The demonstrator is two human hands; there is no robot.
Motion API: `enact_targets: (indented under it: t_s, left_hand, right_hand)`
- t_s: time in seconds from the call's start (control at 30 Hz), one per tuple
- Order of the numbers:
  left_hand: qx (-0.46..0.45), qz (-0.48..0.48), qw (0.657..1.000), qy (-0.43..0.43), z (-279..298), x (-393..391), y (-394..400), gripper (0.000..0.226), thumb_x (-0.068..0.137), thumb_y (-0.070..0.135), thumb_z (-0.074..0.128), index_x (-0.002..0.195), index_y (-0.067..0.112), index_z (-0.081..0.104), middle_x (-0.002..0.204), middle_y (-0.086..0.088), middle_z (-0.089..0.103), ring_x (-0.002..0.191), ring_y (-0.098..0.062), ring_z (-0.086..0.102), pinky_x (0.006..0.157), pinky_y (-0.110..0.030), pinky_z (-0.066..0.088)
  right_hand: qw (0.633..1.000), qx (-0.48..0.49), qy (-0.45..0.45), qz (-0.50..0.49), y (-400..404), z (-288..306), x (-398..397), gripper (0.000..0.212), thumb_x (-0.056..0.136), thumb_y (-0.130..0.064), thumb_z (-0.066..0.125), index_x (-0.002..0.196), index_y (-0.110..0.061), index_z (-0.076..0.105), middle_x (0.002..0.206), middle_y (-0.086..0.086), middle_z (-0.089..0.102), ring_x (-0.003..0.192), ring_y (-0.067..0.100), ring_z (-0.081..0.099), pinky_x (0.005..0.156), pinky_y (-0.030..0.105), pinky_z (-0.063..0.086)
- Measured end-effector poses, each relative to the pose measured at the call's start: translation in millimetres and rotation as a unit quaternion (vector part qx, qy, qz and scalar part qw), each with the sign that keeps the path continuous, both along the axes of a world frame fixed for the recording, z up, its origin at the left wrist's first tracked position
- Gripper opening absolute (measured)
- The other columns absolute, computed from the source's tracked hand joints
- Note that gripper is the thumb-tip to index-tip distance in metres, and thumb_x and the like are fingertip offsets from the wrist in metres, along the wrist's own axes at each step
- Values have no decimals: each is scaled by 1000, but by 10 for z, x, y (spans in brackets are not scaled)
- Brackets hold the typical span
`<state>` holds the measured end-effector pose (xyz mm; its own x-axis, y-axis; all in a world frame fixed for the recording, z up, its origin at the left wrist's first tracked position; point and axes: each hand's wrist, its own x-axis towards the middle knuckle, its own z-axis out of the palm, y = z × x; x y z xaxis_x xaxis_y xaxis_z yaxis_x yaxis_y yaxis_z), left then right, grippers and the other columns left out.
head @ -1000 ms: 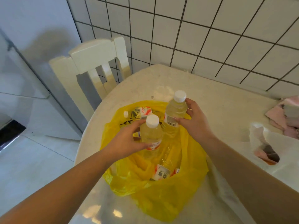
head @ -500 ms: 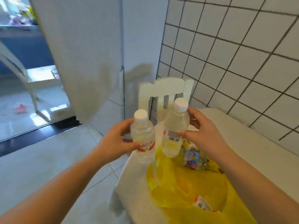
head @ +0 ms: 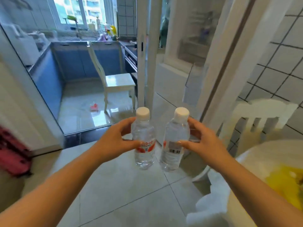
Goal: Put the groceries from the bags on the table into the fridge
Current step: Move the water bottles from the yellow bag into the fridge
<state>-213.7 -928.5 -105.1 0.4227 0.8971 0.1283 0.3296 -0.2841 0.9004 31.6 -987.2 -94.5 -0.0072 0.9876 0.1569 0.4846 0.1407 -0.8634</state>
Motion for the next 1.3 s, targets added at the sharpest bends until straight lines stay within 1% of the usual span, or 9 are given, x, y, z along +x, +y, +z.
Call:
enact_targets:
  t_s: [0.17,0.33,0.5,0.63,0.8,0.93,1.1,1.2,1.3]
  left_hand:
    - [12,5,1000,-3,62,-619,631,56,74,21,71,114,46,41,106,31,53,88,24,53,69,1,43]
    - [27,27,999,1,78,-855,1408,59,76,21,69,125,38,39,110,29,50,94,11,52,69,-2,44]
    - [50,7,999,9,183,-744,2417,65,71,33,68,130,35,41,114,27,52,100,6,54,71,-2,44]
    - [63,-21,998,23,351,-517,3374,66,70,34,68,130,37,40,121,21,54,106,4,55,85,-12,44]
    - [64,-66,996,10,637,-128,4406,63,69,30,71,122,46,41,114,29,56,100,14,56,77,-6,45]
    - [72,-113,991,-5,806,306,5093,55,74,23,71,110,53,43,101,36,59,95,18,56,71,-5,46]
    - [74,-185,980,-26,929,974,5979,59,74,21,74,117,48,45,104,33,62,98,15,58,69,-5,47]
    - [83,-229,970,-30,1039,1447,6534,59,71,24,75,119,44,45,104,29,62,96,13,59,68,-7,48]
    - [101,-289,952,-19,1226,1972,7093,60,71,27,75,120,44,45,110,24,61,100,7,60,81,-14,50]
  right_hand:
    - [999,19,44,1,632,-31,-578,61,76,-13,73,111,-51,40,107,-33,51,93,-22,51,74,2,46]
    - [996,49,63,-44,1381,-38,-822,60,75,-18,73,123,-37,41,110,-28,50,98,-17,48,73,-3,40]
    - [989,76,97,-85,2311,-24,-813,58,73,-15,76,118,-36,46,109,-25,54,98,-15,51,72,0,43]
    - [983,104,106,-111,3105,66,-643,55,72,-11,76,112,-37,48,105,-28,53,90,-20,53,68,0,43]
    - [972,129,116,-159,3994,294,-319,55,71,-16,77,108,-45,47,105,-31,54,93,-21,53,67,2,46]
    - [958,140,130,-214,4538,470,-37,55,70,-22,77,108,-48,46,106,-31,53,98,-10,54,82,16,47]
    - [938,151,117,-289,5159,637,397,54,73,-16,76,112,-40,47,116,-15,56,106,6,55,96,37,46]
    - [926,168,102,-322,5522,734,731,54,73,-13,77,110,-41,50,113,-19,59,105,1,57,94,34,48]
    - [912,186,97,-353,5881,879,1100,54,72,-11,77,111,-40,53,111,-21,61,104,-1,58,88,27,49]
